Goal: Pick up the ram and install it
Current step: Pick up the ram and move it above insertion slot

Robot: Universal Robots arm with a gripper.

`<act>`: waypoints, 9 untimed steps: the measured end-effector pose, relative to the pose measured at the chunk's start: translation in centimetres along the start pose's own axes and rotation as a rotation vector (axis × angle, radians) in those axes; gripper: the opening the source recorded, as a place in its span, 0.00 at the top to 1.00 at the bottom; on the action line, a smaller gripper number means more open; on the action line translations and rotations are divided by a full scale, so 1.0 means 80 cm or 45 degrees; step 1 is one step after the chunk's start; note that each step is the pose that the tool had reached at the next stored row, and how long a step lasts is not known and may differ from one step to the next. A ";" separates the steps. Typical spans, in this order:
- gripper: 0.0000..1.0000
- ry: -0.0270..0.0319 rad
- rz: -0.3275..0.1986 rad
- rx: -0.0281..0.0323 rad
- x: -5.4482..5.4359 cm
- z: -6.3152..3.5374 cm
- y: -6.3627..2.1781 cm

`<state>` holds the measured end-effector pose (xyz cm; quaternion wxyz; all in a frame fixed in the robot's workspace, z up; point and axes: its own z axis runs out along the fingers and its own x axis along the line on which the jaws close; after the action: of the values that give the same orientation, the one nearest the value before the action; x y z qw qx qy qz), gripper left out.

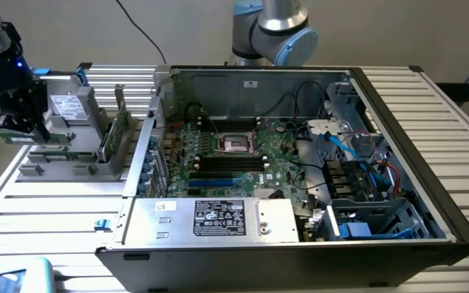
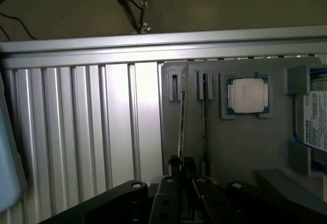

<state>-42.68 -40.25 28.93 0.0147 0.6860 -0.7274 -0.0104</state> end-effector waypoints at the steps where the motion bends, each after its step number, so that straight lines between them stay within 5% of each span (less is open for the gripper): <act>1: 0.85 0.0000 -0.001 0.0001 0.000 -0.006 0.000; 9: 0.85 0.0005 -0.014 0.0001 0.000 -0.051 0.002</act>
<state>-42.68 -40.26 33.02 0.0148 0.6898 -0.7238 -0.0104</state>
